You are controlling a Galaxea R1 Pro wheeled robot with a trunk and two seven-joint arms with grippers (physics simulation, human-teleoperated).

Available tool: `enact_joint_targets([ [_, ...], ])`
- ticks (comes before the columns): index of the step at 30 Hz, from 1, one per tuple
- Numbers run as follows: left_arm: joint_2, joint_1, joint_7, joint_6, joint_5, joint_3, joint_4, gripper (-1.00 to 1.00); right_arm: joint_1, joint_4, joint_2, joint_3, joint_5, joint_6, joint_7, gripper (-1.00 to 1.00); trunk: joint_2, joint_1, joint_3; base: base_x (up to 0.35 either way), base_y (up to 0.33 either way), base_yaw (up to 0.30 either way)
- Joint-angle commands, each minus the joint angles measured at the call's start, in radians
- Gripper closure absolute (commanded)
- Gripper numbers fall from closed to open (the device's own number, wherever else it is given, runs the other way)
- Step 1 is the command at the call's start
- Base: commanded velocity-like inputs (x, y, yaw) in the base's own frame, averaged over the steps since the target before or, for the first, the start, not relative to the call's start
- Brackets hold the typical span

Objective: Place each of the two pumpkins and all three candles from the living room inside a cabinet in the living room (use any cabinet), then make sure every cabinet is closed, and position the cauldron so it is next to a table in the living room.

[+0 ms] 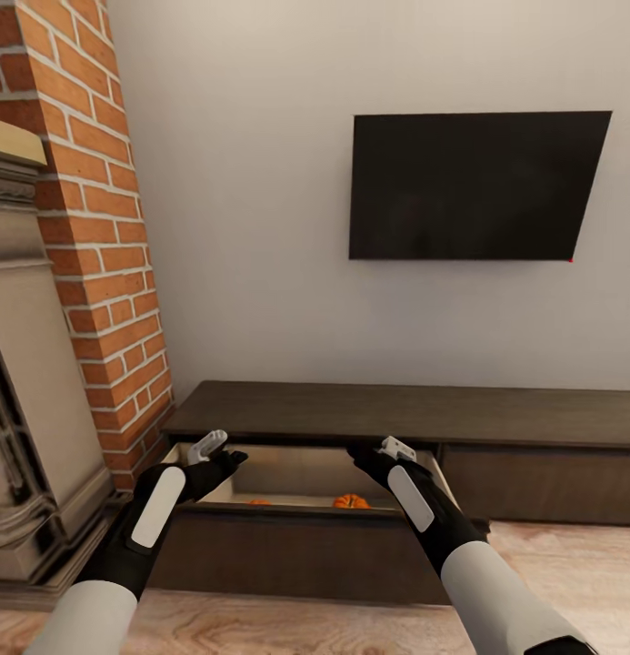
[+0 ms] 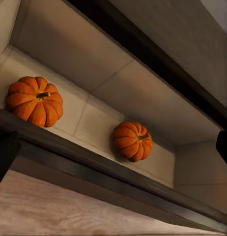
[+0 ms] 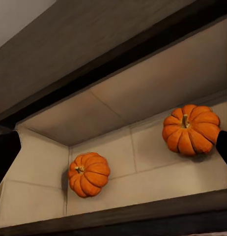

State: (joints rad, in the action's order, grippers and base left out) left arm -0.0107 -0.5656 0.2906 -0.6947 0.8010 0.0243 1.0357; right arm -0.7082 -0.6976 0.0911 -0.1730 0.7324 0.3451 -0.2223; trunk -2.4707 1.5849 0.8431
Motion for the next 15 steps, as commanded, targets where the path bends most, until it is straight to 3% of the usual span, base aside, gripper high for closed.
enact_joint_targets([
  [1, 0.0, 0.0, 0.009, -0.003, 0.01, 0.0, 0.001, -1.0, 0.0, -0.002, -0.001, -0.004, 0.01, 0.002, -0.009, -1.0, 0.007, -0.005, -0.002, -0.2, 0.0, 0.0],
  [15, -0.003, 0.0, 0.009, -0.004, 0.01, 0.002, 0.002, -1.0, 0.0, -0.002, 0.0, -0.004, 0.01, 0.003, -0.008, -1.0, 0.105, -0.058, -0.046, -0.039, 0.0, 0.0],
])
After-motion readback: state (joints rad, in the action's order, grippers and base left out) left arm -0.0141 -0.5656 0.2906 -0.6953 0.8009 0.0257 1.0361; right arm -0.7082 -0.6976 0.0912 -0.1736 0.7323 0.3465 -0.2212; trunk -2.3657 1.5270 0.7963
